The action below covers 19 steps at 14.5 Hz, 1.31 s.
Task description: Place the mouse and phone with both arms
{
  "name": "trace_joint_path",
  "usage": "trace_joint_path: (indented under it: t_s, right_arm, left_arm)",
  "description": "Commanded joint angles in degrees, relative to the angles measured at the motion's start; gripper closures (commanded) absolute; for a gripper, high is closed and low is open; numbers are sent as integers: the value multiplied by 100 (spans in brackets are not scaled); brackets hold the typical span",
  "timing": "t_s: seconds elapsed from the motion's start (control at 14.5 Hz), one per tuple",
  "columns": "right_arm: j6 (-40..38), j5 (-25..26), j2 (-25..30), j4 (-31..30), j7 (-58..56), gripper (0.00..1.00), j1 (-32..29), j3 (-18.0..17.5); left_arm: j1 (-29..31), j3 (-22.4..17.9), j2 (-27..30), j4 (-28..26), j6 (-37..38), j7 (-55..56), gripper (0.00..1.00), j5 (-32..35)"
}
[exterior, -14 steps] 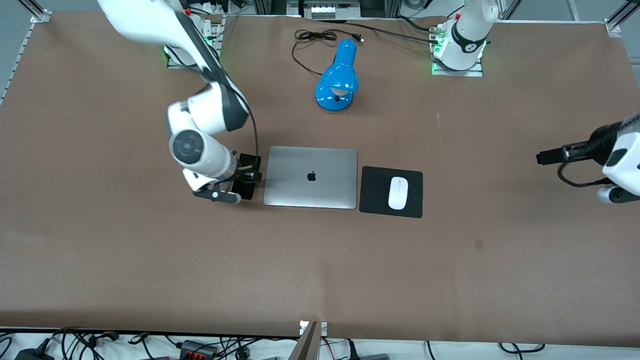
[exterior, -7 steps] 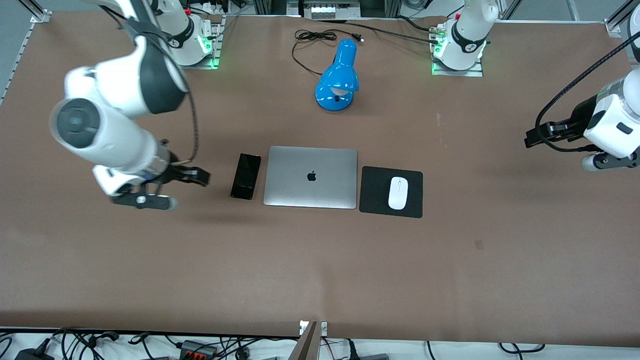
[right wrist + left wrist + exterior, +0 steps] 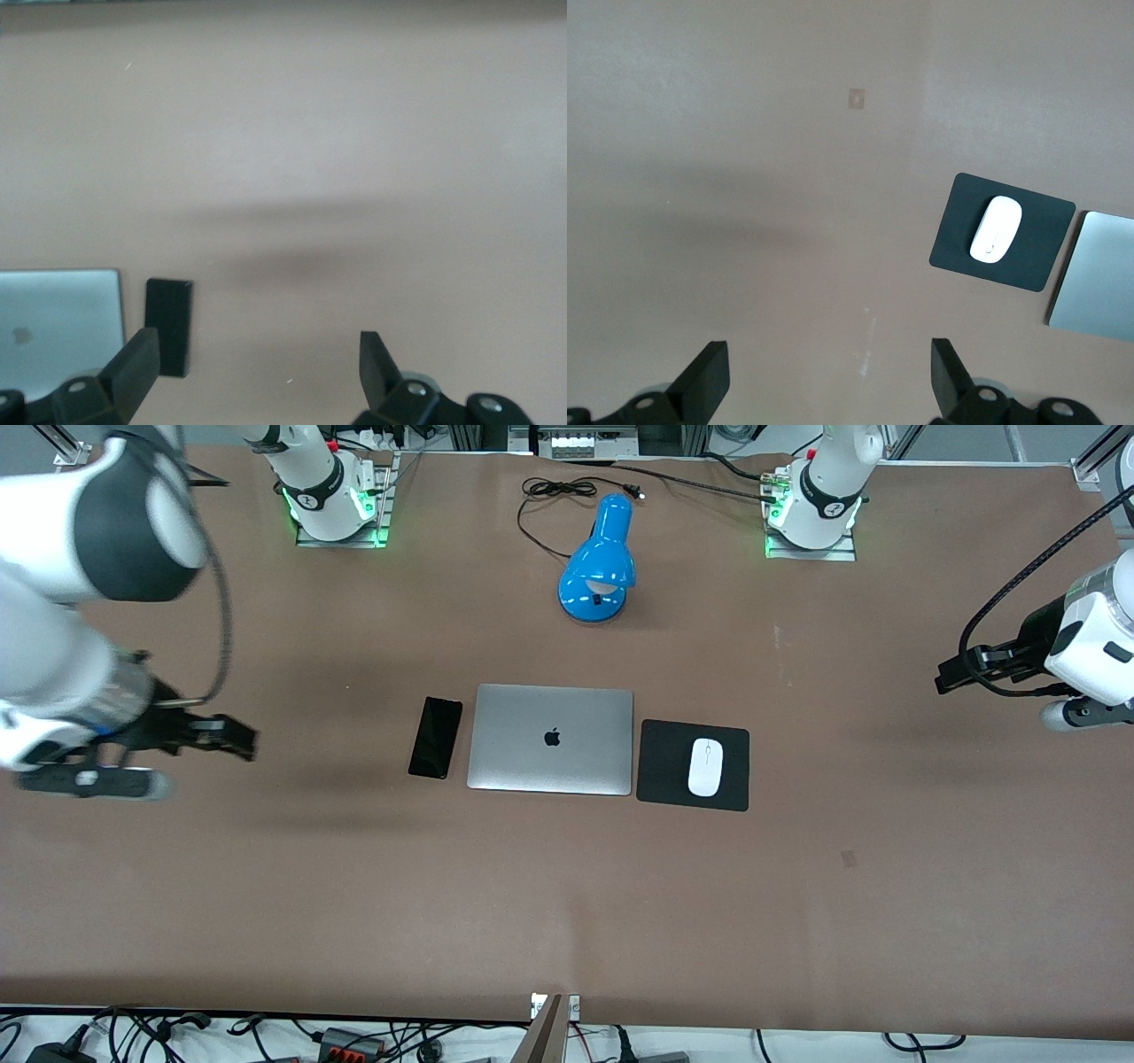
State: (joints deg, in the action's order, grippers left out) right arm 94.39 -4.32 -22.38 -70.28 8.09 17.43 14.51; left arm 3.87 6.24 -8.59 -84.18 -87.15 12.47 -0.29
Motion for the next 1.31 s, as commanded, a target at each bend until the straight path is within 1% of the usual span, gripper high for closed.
trace_joint_path:
  t_s: [0.0, 0.07, 0.14, 0.28, 0.42, 0.48, 0.55, 0.69, 0.83, 0.97, 1.25]
  right_arm:
    - [-96, 19, 216, 111, -403, 0, -1237, -989]
    - [-96, 28, 286, 85, -518, 0, -1581, -1272]
    - [-96, 28, 322, 67, -615, 0, -1750, -1318]
    - [-96, 80, 401, 58, -782, 0, -1787, -1301]
    - [-105, 395, 497, -11, -957, 0, -1796, -1310]
    - [-26, 545, 655, -238, -1054, 0, -1778, -1310]
    - [70, 547, 865, -562, -1046, 0, -1778, -1310]
    - [508, 485, 1313, -1370, -1037, 0, -1795, -1310]
    - [668, 415, 1613, -1908, -1020, 0, -1804, -1301]
    - [686, 327, 1763, -2120, -1020, 0, -1804, -1301]
    - [844, 432, 2027, -2454, -1055, 0, -1796, -1301]
  left_arm:
    - [43, 26, 121, -151, -91, -8, 0, 20]
    - [43, 26, 121, -151, -83, -8, 0, 20]
    - [43, 26, 130, -151, -74, -8, 0, 20]
    - [35, 26, 130, -151, -74, -8, 0, 20]
    - [35, 26, 139, -151, -48, -8, 0, 20]
    - [35, 26, 139, -151, -47, -8, 0, 20]
    - [35, 26, 139, -151, -47, -8, 0, 20]
    - [35, 26, 147, -151, -39, -8, 0, 20]
    - [35, 26, 148, -151, -39, -8, 0, 20]
    - [35, 26, 148, -151, -39, -8, 0, 20]
    - [35, 35, 148, -151, -30, -8, 0, 20]
